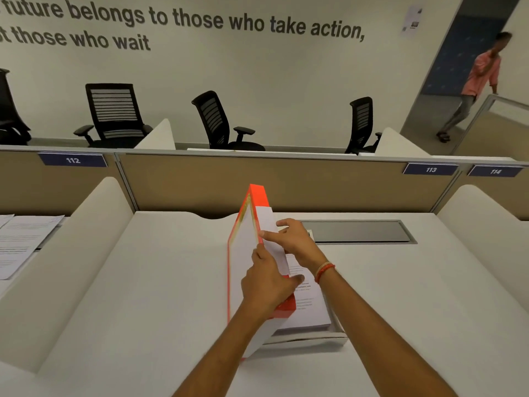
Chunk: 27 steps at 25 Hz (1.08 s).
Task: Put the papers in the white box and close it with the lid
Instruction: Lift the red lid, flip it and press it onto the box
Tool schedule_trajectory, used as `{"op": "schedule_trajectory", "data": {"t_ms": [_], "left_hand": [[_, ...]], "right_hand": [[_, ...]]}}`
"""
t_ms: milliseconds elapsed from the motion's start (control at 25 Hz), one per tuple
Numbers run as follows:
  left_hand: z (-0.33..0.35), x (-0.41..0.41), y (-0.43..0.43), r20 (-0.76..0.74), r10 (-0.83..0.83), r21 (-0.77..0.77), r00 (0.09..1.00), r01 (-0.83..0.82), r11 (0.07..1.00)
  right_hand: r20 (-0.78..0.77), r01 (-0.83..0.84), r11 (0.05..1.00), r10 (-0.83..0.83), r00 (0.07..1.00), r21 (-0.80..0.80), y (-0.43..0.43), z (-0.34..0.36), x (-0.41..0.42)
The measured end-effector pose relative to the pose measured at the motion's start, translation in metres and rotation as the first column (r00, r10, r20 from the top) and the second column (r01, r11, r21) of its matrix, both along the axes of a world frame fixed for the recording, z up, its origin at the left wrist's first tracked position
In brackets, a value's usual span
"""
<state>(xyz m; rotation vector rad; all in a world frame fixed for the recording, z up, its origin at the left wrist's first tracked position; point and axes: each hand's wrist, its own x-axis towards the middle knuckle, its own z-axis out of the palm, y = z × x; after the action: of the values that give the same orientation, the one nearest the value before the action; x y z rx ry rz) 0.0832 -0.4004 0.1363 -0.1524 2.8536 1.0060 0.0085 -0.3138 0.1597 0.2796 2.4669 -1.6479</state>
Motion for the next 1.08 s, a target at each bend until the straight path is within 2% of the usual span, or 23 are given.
{"op": "schedule_trajectory", "data": {"t_ms": [120, 200, 320, 480, 720, 920, 1080], "left_hand": [[-0.01, -0.006, -0.012, 0.064, -0.088, 0.274, 0.994, 0.067, 0.959], [-0.024, -0.015, -0.033, 0.072, -0.034, 0.381, 0.997, 0.004, 0.925], [-0.056, -0.027, -0.06, 0.071, 0.143, 0.383, 0.987, -0.159, 0.91], [-0.094, -0.037, -0.081, 0.138, 0.164, 0.324, 0.977, -0.202, 0.924], [-0.131, -0.045, -0.088, 0.283, 0.216, 0.385, 0.934, -0.317, 0.867], [-0.147, -0.047, -0.081, 0.363, 0.223, 0.508, 0.905, -0.393, 0.766], [-0.153, -0.05, -0.077, 0.409, 0.231, 0.621, 0.883, -0.455, 0.639]], "right_hand": [[0.032, 0.016, 0.999, -0.015, 0.999, -0.028, 0.016, -0.008, 0.0], [0.042, 0.024, 0.999, -0.023, 0.999, -0.04, 0.025, -0.014, 0.001], [0.051, 0.024, 1.0, -0.024, 0.998, 0.01, 0.038, -0.021, 0.002], [0.06, 0.019, 0.998, -0.023, 0.998, 0.059, 0.057, -0.033, 0.002], [0.082, 0.043, 0.996, -0.049, 0.995, 0.076, 0.092, -0.055, 0.007], [0.109, 0.053, 0.993, -0.065, 0.992, 0.102, 0.114, -0.072, 0.01], [0.137, 0.063, 0.994, -0.074, 0.988, 0.085, 0.131, -0.086, 0.015]]}}
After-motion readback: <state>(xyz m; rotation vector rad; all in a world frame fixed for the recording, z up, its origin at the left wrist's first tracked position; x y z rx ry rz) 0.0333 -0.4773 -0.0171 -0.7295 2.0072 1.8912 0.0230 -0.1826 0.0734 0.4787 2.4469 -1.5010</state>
